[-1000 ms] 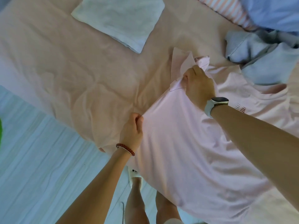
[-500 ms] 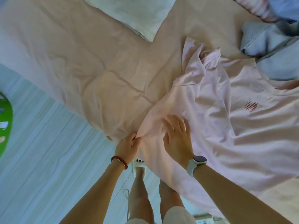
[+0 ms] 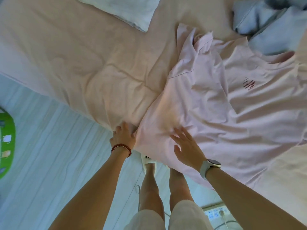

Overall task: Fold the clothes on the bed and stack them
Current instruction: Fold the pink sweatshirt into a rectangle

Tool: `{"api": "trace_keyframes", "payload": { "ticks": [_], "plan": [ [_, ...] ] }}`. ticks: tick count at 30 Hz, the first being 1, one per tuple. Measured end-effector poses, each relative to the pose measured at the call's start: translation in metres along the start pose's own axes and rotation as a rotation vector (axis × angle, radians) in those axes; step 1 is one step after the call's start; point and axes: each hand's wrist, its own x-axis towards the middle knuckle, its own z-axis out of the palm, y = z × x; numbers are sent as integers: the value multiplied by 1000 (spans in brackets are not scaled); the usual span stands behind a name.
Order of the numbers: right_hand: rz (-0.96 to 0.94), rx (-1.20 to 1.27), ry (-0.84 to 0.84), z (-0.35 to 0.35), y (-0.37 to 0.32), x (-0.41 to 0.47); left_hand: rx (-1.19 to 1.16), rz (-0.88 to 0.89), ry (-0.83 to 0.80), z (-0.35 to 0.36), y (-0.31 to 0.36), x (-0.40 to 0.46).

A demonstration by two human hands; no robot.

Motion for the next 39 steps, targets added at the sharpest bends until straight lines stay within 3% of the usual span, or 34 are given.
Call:
{"api": "trace_keyframes", "payload": {
  "ticks": [6, 10, 14, 21, 24, 29, 34, 37, 39],
  "plan": [
    [163, 338, 127, -10, 3, -26, 4, 340, 220, -1, 45, -31],
    [350, 491, 252, -35, 38, -57, 47, 500, 176, -2, 105, -47],
    [535, 629, 483, -64, 95, -95, 94, 645, 132, -4, 177, -59],
    [870, 874, 792, -100, 227, -146, 169, 863, 9, 25, 319, -75],
    [978, 1035, 842, -110, 290, -147, 192, 924, -25, 54, 384, -76],
    [909, 1298, 818, -129, 375, -117, 266, 991, -6, 109, 479, -70],
    [855, 1499, 712, -142, 406, -89, 344, 1015, 74, 150, 546, -58],
    [782, 1622, 850, -140, 417, -103, 472, 1030, 114, 163, 571, -51],
    [787, 1565, 1006, -141, 433, -128, 540, 1040, 109, 169, 584, -50]
  ]
}}
